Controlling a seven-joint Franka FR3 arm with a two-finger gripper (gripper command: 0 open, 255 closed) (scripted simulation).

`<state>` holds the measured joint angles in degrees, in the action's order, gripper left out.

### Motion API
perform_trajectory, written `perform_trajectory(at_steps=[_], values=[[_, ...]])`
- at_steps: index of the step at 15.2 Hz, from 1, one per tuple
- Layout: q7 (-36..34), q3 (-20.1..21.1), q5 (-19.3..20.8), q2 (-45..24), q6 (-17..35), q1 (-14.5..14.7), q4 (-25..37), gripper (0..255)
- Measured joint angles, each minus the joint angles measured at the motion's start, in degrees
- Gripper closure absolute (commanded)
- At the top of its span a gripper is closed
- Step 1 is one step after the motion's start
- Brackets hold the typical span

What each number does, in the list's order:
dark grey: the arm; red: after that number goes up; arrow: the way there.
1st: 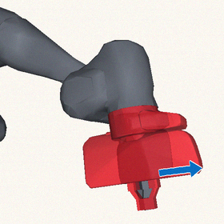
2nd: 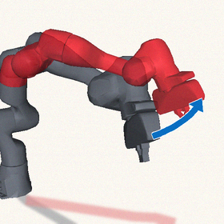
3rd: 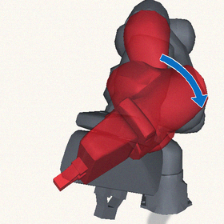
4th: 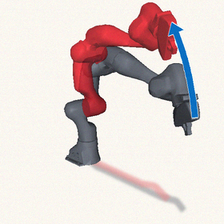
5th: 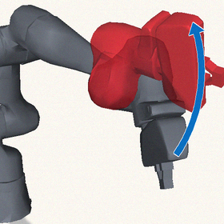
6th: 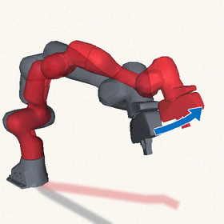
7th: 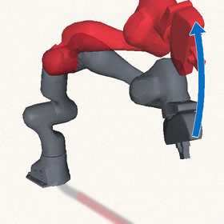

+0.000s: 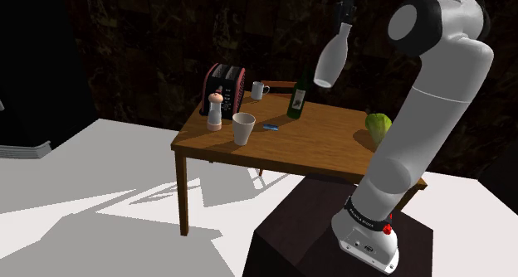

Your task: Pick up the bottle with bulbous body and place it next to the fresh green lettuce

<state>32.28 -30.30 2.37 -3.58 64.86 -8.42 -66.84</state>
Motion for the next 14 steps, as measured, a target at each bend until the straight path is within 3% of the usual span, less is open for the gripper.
perform_trajectory(at_steps=[14], values=[[19.5, -8.7, -2.1, -4.6, 9.8, -11.8, -4.9, 255]])
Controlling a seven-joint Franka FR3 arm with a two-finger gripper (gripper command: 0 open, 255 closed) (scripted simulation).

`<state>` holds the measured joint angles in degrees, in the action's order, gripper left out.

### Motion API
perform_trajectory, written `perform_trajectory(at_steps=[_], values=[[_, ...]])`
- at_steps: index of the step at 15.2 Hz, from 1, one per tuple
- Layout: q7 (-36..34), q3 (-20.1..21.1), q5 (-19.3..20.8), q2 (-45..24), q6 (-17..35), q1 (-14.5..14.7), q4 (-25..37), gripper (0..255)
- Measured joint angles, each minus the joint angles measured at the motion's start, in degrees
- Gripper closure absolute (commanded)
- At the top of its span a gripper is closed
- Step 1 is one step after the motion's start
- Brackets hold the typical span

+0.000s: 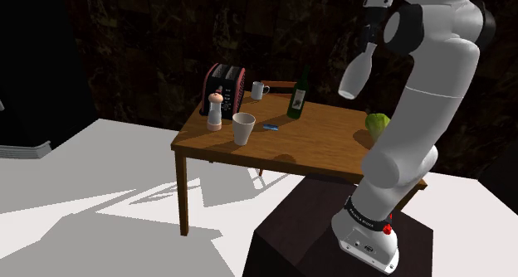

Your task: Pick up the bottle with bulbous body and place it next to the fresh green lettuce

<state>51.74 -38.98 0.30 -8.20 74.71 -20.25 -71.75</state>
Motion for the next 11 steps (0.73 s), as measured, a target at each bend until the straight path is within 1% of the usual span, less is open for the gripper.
perform_trajectory(at_steps=[1, 3, 4, 6, 8, 9, 11], values=[[1.5, -0.6, -0.5, -0.8, 0.3, -1.1, 0.4, 255], [5.2, -1.8, -2.7, -4.3, 0.5, -4.3, 3.3, 255], [6.5, -2.2, -3.2, -5.1, 1.4, -5.4, 3.0, 255], [9.3, -2.9, -5.0, -7.8, 1.5, -8.3, 5.2, 255], [12.4, -3.4, -7.3, -11.2, 2.1, -11.9, 7.5, 255], [14.3, -3.5, -8.8, -13.6, 1.5, -14.5, 10.4, 255], [16.8, -3.4, -11.2, -17.3, 0.7, -18.6, 14.6, 255]])
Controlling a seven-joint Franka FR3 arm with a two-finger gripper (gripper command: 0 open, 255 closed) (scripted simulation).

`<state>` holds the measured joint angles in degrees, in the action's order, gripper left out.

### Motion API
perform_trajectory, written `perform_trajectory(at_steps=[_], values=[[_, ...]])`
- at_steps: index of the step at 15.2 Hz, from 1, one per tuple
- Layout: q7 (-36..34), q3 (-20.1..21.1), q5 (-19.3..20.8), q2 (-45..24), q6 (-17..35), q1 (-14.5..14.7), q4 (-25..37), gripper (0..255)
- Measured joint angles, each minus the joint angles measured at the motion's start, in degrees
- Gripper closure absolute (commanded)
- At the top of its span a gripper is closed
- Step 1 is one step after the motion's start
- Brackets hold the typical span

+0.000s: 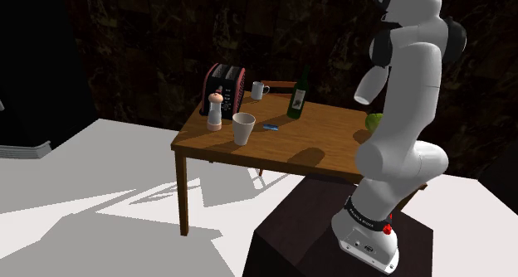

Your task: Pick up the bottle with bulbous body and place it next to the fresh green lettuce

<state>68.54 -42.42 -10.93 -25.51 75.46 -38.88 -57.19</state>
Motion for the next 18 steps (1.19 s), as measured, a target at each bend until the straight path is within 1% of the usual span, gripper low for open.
perform_trajectory(at_steps=[2, 3, 4, 6, 9, 12, 18], values=[[2.2, 0.2, -1.8, -2.9, 0.1, -3.6, 2.8, 255], [3.1, 0.4, -2.9, -4.8, -0.6, -5.8, 5.4, 255], [3.5, 0.5, -3.1, -5.2, -0.1, -6.2, 5.1, 255], [3.7, 0.4, -3.0, -5.0, 1.6, -5.8, 3.1, 255], [3.7, 0.1, -2.2, -3.8, 4.7, -4.3, -1.2, 255], [3.4, -0.3, -1.1, -2.0, 8.4, -2.1, -6.8, 255], [3.0, -0.5, 0.0, -0.3, 14.0, 0.1, -14.1, 255]])
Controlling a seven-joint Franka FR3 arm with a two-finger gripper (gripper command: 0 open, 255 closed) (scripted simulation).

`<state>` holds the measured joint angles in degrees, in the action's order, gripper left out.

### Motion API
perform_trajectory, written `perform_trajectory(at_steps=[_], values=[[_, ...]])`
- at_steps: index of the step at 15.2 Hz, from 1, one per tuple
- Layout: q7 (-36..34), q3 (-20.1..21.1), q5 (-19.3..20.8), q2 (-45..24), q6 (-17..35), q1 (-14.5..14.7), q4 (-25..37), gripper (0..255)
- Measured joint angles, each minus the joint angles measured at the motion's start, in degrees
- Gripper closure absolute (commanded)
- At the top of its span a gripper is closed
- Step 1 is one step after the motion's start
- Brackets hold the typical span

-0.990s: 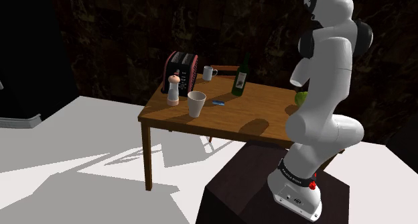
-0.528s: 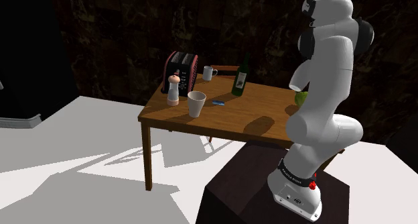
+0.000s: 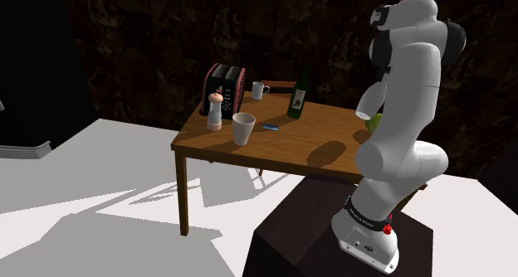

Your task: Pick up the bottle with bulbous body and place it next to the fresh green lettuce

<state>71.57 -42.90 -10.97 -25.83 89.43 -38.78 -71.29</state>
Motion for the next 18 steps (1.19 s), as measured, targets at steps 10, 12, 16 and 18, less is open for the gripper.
perform_trajectory(at_steps=[10, 12, 16, 18], values=[[-0.4, 0.1, 0.5, 1.0, 8.3, 2.1, -9.4, 255], [-0.5, 0.1, 0.6, 1.1, 9.8, 2.5, -11.1, 255], [-0.5, 0.3, 0.3, 0.8, 12.6, 2.8, -13.7, 255], [-0.4, 0.5, 0.1, 0.6, 14.3, 2.9, -15.2, 255]])
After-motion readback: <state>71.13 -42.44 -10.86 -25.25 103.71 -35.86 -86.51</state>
